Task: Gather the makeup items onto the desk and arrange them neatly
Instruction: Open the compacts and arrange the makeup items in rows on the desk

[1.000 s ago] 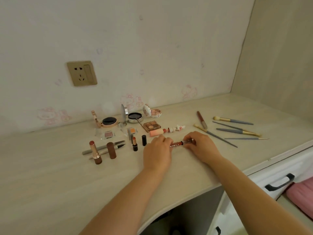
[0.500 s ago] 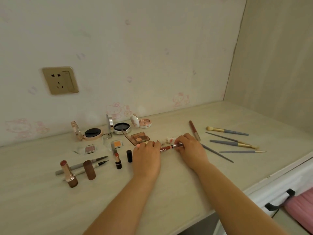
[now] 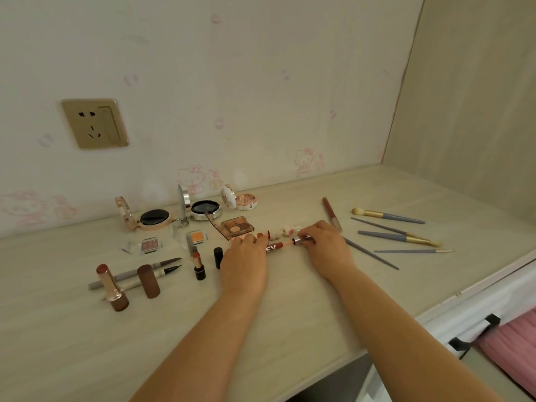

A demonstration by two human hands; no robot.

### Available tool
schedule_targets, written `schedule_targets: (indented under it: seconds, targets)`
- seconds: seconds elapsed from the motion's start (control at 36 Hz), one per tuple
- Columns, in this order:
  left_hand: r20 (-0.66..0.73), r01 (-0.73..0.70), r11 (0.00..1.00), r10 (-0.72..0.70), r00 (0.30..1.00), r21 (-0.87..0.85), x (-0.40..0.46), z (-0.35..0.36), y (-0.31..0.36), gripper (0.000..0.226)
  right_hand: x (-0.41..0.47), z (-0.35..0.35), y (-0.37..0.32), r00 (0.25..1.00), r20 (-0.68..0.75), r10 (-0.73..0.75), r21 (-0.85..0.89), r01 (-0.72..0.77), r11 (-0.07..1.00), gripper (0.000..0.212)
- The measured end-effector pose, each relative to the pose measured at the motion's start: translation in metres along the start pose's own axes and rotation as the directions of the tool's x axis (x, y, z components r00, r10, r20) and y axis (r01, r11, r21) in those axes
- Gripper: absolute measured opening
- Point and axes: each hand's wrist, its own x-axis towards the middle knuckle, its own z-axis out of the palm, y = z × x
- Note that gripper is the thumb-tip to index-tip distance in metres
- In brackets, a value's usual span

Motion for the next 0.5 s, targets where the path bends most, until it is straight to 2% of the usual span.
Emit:
schedule_targets:
  seconds: [0.36, 0.5]
  targets:
    - [-0.025, -0.007, 0.998, 0.006, 1.000, -0.056, 0.0015, 0.0005, 0.0000, 0.039, 0.0001, -0.0030, -0.0018, 1.000, 0.005, 0.001, -0.010, -0.001, 1.000, 0.025]
    - [-0.015, -0.004, 0.998, 0.003, 1.000, -0.067, 0.0012, 0.0011, -0.0007, 0.033, -0.0015, -0.0037, -0.0022, 1.000, 0.009, -0.001, -0.001, 0.001, 1.000, 0.026]
